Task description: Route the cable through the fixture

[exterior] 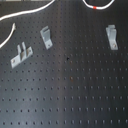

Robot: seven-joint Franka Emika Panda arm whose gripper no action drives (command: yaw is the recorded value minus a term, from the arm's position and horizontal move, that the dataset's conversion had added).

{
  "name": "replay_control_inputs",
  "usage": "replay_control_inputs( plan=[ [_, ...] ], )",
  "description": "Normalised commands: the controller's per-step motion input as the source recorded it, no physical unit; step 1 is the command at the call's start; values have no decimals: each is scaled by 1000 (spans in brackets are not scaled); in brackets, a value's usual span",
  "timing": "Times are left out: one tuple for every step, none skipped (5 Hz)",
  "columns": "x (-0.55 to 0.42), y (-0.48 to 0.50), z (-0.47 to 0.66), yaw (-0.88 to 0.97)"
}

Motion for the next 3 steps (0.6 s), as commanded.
replay_control_inputs(
  plan=[
    [0, 0, 14, 0],
    [-4, -38, 0, 0],
    [-108, -59, 150, 0]
  ],
)
